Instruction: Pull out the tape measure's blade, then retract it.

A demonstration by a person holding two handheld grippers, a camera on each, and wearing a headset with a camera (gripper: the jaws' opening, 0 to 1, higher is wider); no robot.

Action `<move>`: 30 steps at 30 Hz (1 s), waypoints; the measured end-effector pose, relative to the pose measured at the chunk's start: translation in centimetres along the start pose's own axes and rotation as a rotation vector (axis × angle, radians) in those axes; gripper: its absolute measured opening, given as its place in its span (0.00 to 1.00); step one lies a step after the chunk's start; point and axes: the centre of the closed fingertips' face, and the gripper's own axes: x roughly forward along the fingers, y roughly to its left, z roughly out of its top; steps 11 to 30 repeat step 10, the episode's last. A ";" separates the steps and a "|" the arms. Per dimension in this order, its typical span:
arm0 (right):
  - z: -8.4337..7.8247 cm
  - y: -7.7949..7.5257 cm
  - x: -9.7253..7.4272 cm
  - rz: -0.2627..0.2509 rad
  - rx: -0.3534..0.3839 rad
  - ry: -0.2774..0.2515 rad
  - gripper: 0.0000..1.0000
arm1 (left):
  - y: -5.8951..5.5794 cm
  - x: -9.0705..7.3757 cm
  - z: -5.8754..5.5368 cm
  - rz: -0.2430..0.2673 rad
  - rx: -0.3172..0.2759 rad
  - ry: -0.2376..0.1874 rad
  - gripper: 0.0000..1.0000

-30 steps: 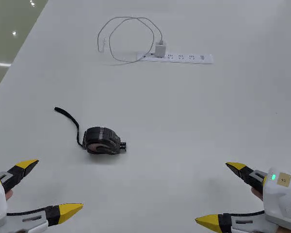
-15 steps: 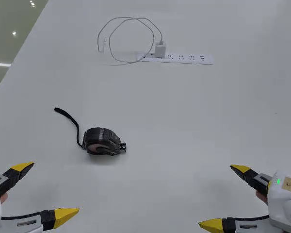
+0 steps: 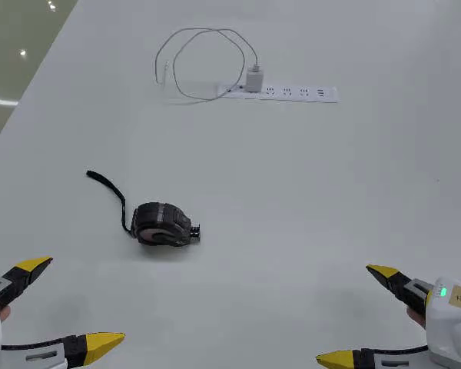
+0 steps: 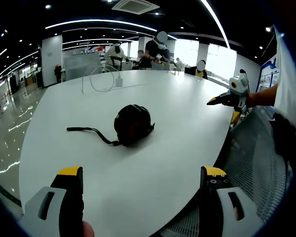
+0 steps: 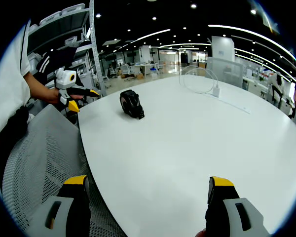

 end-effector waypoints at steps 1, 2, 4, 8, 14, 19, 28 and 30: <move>0.0 0.0 0.0 0.000 -0.001 0.001 0.99 | 0.0 0.0 0.0 -0.001 0.000 0.000 0.97; -0.1 0.0 -0.1 -0.001 -0.002 0.002 0.99 | 0.1 0.0 0.0 0.001 -0.002 0.000 0.97; -0.1 0.0 -0.1 -0.001 0.001 0.001 0.99 | 0.1 0.0 0.0 0.002 0.002 0.000 0.97; -0.2 0.1 -0.1 -0.002 0.002 0.003 0.99 | 0.2 0.0 0.0 0.004 0.010 0.001 0.97; -0.3 0.1 -0.1 -0.002 0.002 0.004 0.99 | 0.1 0.0 0.1 0.002 0.027 0.003 0.98; -0.3 0.1 -0.1 -0.002 0.002 0.004 0.99 | 0.1 0.0 0.1 0.002 0.027 0.003 0.98; -0.3 0.1 -0.1 -0.002 0.002 0.004 0.99 | 0.1 0.0 0.1 0.002 0.027 0.003 0.98; -0.3 0.1 -0.1 -0.002 0.002 0.004 0.99 | 0.1 0.0 0.1 0.002 0.027 0.003 0.98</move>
